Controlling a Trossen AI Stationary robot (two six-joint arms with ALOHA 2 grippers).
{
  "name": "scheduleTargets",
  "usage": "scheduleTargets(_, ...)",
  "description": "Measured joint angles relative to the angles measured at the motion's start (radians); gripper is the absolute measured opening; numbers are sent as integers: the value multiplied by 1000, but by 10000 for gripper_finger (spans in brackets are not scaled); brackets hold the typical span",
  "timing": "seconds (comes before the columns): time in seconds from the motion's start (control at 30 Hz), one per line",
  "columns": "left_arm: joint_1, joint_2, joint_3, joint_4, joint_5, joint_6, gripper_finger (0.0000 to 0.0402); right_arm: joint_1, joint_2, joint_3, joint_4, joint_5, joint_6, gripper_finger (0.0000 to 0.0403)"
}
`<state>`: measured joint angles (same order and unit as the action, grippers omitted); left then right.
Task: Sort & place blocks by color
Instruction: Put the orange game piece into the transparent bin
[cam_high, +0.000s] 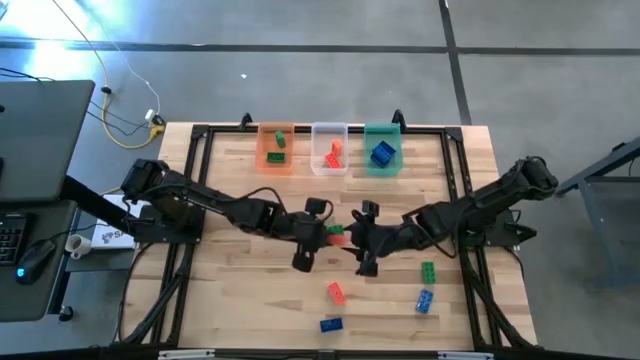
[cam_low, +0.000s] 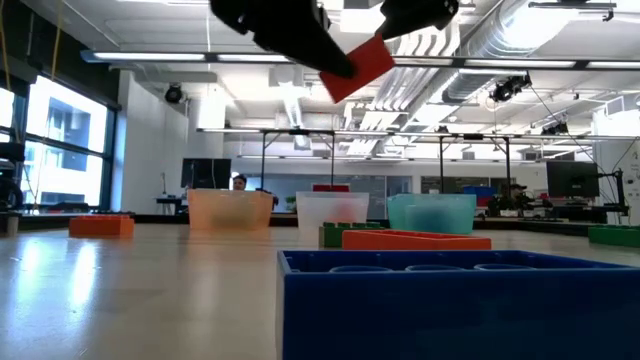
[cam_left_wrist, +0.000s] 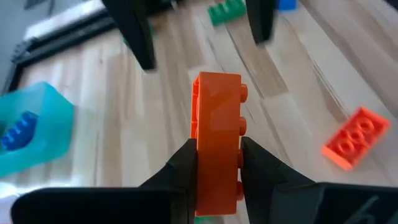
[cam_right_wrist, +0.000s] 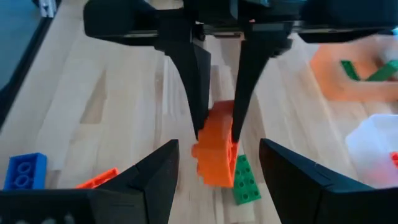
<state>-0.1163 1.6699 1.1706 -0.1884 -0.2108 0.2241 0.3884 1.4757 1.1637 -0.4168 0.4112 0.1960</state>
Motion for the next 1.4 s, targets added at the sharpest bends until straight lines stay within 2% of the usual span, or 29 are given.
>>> scheduleTargets(0.13,13,0,0,40,-1,-1,62,8,0,0,-2,51,-6,210)
scheduleTargets(0.53,19,0,0,128,-2,34,63,7,0,0,-30,53,6,205)
scheduleTargets(0.67,19,0,0,137,-1,41,63,7,0,0,-52,53,14,168)
scheduleTargets(0.87,20,0,-1,138,10,28,66,7,0,0,-51,52,-10,71)
scheduleTargets(1.2,19,0,-1,138,4,19,107,6,0,0,-40,50,-6,69)
scheduleTargets(1.4,23,0,-1,135,-48,-8,123,4,0,0,-36,68,-6,69)
